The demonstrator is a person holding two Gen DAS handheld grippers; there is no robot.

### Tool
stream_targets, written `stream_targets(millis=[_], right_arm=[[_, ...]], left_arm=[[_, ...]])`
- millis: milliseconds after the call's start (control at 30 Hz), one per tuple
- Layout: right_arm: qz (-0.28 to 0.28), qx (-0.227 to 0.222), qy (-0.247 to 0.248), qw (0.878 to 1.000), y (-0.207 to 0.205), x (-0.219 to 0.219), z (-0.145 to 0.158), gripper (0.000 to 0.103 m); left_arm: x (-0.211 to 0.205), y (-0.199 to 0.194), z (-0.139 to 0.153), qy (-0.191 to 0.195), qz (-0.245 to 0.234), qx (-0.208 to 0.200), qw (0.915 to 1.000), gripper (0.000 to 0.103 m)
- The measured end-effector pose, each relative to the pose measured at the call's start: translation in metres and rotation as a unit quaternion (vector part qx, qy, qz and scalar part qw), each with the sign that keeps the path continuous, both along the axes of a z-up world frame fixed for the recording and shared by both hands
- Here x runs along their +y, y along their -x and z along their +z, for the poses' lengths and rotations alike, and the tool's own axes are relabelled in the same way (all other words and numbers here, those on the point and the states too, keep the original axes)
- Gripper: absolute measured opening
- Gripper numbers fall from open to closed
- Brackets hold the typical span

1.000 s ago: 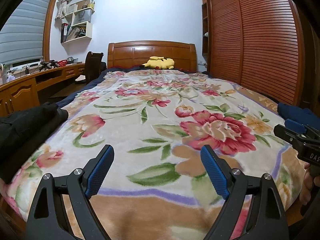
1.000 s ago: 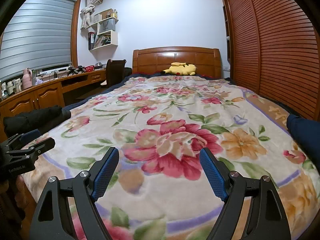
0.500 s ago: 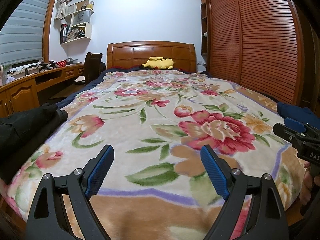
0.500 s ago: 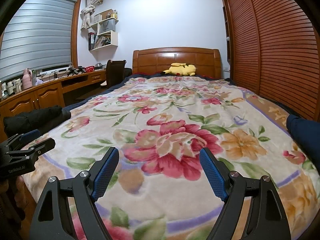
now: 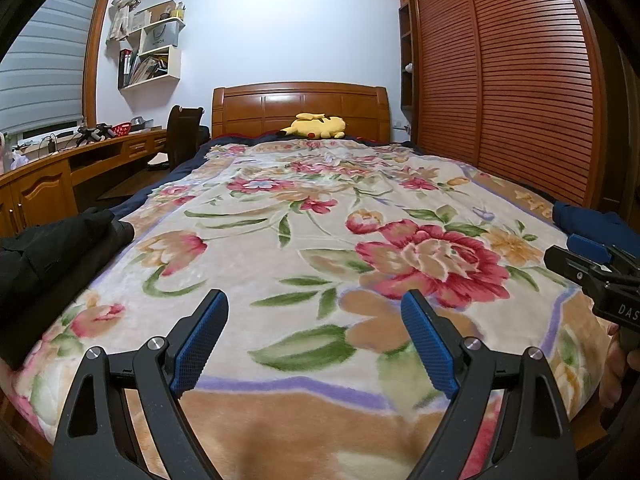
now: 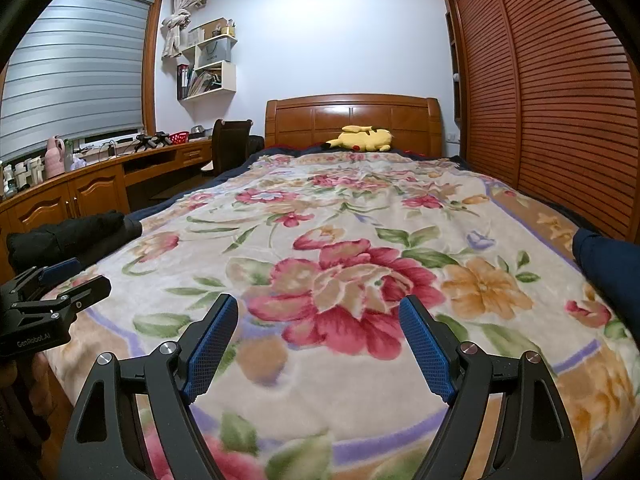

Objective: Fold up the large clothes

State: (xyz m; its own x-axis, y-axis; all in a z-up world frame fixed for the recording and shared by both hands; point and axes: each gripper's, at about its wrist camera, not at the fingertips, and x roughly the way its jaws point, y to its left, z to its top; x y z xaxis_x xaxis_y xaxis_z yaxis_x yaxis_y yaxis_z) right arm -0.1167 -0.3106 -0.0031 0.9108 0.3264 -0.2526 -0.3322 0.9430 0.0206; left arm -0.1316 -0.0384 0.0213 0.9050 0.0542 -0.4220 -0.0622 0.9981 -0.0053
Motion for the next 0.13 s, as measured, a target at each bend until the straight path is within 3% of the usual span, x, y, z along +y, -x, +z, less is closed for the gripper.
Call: stream_targets(millis=[133], right_arm=[[-0.001,0.000,0.000,1.000,0.0000,0.0002,-0.0001,0.084]], left_arm=[[-0.0018,-0.0005,0.0003,0.000,-0.001,0.001,1.0000,0.089]])
